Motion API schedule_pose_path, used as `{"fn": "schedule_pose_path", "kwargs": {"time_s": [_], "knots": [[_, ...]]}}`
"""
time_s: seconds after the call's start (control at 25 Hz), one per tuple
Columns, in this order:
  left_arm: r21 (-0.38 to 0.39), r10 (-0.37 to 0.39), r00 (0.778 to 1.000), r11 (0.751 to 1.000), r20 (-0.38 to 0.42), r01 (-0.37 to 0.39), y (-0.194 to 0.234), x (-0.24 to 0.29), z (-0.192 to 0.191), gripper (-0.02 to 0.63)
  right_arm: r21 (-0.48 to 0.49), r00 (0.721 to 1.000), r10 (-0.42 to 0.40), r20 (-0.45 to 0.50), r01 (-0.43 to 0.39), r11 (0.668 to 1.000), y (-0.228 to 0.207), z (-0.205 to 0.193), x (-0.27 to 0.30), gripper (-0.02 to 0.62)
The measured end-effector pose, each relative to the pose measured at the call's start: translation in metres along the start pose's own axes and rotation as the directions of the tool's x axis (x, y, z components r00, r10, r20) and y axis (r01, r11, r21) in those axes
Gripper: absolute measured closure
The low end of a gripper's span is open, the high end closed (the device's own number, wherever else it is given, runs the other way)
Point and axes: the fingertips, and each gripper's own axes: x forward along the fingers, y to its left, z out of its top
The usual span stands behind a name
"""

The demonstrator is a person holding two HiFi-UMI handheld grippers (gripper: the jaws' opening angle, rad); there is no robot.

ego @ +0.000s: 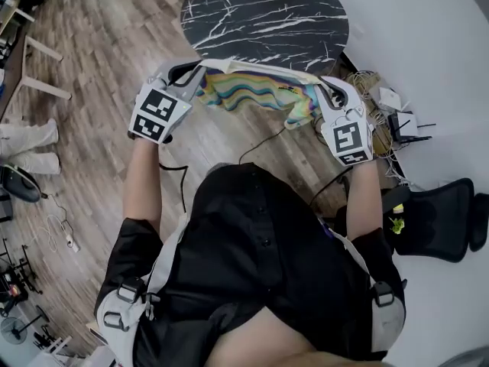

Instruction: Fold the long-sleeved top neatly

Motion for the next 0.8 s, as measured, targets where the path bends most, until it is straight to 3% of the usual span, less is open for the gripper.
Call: {"fn": "schedule_pose_path", "kwargs": {"time_s": [0.36, 0.8], "knots": [[0.029, 0.000, 1.000, 1.000, -0.002, 0.000, 0.029, 0.032, 0.006, 0.588, -0.072, 1.000, -0.026, -0.003, 0.026, 0.997, -0.039, -0.002, 0.032, 0.566], [0.027, -0.078, 0.997, 0.997, -0.018, 0.079, 0.101, 0.110, -0.014, 0.588, -0.034, 0.995, -0.046, -0.090, 0.043, 0.998, -0.079, -0.021, 0.118, 0.584]]}}
